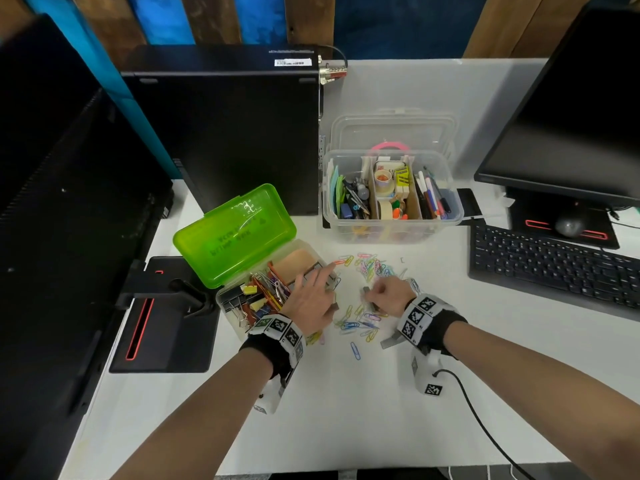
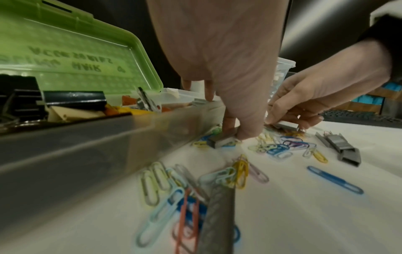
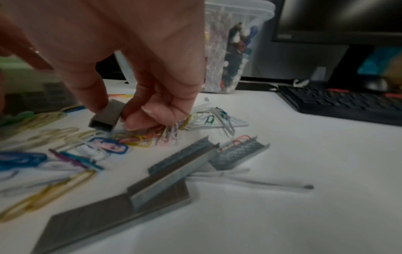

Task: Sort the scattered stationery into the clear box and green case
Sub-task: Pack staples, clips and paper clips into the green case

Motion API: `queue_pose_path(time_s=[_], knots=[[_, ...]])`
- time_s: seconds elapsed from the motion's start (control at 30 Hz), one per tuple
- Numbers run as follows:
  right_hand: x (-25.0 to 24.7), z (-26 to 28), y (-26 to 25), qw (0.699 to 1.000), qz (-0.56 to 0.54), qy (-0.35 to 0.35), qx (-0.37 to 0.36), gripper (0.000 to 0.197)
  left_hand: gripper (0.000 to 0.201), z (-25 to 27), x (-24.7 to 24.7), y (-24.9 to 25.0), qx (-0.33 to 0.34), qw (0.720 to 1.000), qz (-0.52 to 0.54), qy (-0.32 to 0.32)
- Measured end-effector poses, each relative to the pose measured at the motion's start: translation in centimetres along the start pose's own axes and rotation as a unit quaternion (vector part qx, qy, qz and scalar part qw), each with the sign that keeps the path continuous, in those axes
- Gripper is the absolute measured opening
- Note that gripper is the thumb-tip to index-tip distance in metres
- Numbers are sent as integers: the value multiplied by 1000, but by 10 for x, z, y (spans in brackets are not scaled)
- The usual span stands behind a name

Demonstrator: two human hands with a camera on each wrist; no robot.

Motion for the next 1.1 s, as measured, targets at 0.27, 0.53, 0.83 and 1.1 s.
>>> queue_pose_path(time_s=[0.27, 0.53, 0.83, 1.1], knots=[[-20, 3, 10, 938, -323, 40, 116, 16, 25, -23, -24, -22, -194, 914, 344, 91], [-28, 7, 9, 883, -451, 51, 119, 37, 24, -34, -4, -17, -336, 753, 557, 99], [-25, 4, -6, 890, -442, 45, 100, 16, 17, -30, -10, -21, -328, 775, 529, 107], [-5, -5, -45, 908, -413, 24, 61, 17, 14, -1, -20, -83, -395, 805, 410, 168]])
Point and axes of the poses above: each hand's wrist, its own z-axis away from the middle knuckle, its own x-axis out of the palm, y = z × x, the point moved 9 cm from there along -z, towards the middle knuckle, and after that the axes turned 14 degrees about y, right-handed, at the moved point
